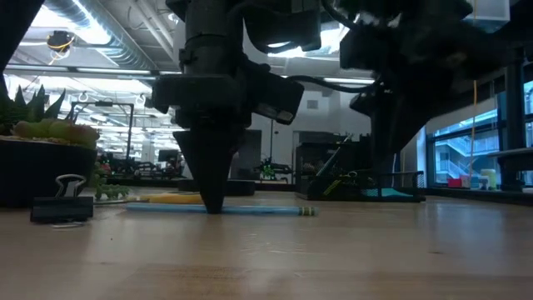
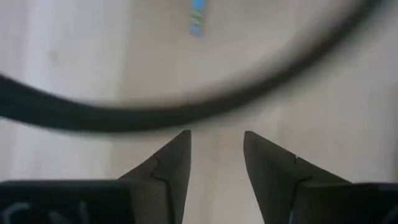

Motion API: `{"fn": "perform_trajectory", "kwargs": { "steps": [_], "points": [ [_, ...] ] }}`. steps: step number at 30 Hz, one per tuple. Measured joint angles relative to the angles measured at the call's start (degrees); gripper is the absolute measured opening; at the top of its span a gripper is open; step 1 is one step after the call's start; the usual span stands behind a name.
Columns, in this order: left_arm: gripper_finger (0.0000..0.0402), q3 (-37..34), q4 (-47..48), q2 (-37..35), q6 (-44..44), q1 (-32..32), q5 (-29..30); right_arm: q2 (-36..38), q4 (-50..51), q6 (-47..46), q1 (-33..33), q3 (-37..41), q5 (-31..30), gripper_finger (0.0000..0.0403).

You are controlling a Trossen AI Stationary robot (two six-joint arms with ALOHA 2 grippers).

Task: Pick and place office supplies into organizer
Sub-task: Put the blue pencil into the desk organizer

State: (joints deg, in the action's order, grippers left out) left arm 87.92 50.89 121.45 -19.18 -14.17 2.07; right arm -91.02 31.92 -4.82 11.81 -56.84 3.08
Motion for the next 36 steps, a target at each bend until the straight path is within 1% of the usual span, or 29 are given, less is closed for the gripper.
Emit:
{"fn": "perform_trajectory", "kwargs": {
  "steps": [2,4,9,13,15,20,26,30,36],
  "points": [
    [0.0026,0.0,0.01,0.0,0.42,0.0,0.0,0.0,-2.45,-2.49,2.49,0.0,-1.49,0.0149],
    [0.0026,0.0,0.0,-0.01,0.48,0.0,0.01,0.0,-5.33,-2.92,5.15,0.0,-3.54,0.0149],
    [0.0026,0.0,-0.18,-0.04,0.31,-0.08,0.22,-0.02,-11.99,0.88,10.69,0.13,-10.21,0.0149],
    [0.0027,0.0,-0.88,-0.09,-1.97,-0.38,0.27,-0.02,-15.42,3.05,12.74,0.84,-11.11,0.0149],
    [0.0027,0.0,-1.7,-0.08,-2.51,-0.65,0.02,-0.02,-21.82,3.15,13.24,3.86,-11.2,0.0149],
    [0.0027,-0.02,-4.21,-0.07,-1.88,-1.22,-0.02,-0.02,-40.59,3.43,13.47,14.95,-11.29,0.0149],
    [0.0027,-0.02,-6.83,-0.07,-0.61,-1.53,0.09,-0.02,-59.37,1.91,13.43,25.28,-16.36,0.0149],
    [0.0027,-0.02,-7.51,-0.07,-0.61,-1.53,0.1,0.03,-65.5,1.38,13.45,28.53,-17.03,0.0149],
    [0.0027,-0.02,-7.54,-0.07,-0.6,-1.53,0.12,0.04,-65.35,-4.14,13.43,31.07,-17.06,0.0149]
  ]
}}
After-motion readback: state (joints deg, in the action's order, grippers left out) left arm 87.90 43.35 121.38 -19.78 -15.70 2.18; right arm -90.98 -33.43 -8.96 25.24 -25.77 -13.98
